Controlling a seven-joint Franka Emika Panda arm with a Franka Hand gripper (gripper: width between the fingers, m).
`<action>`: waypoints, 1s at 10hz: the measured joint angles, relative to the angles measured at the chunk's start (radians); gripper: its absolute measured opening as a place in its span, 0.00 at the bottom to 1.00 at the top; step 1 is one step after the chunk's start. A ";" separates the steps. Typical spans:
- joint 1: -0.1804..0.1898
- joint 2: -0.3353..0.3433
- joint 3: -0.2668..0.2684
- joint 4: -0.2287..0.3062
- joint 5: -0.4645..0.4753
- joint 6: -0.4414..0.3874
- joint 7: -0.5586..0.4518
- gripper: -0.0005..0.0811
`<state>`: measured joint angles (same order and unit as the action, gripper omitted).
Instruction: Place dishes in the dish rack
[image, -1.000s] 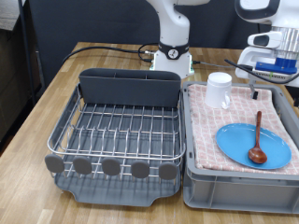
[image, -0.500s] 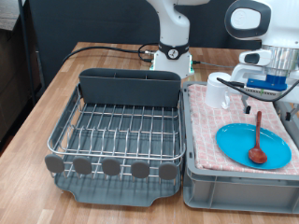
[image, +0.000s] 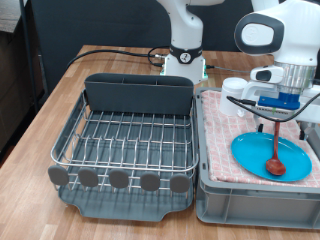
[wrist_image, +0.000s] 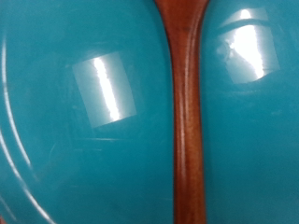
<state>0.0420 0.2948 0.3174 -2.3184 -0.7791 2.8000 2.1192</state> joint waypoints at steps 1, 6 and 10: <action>0.004 0.010 -0.009 0.000 -0.016 0.009 0.017 0.99; 0.030 0.046 -0.053 0.000 -0.090 0.042 0.105 0.99; 0.034 0.048 -0.056 -0.001 -0.093 0.042 0.115 0.54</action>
<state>0.0761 0.3427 0.2613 -2.3190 -0.8718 2.8418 2.2338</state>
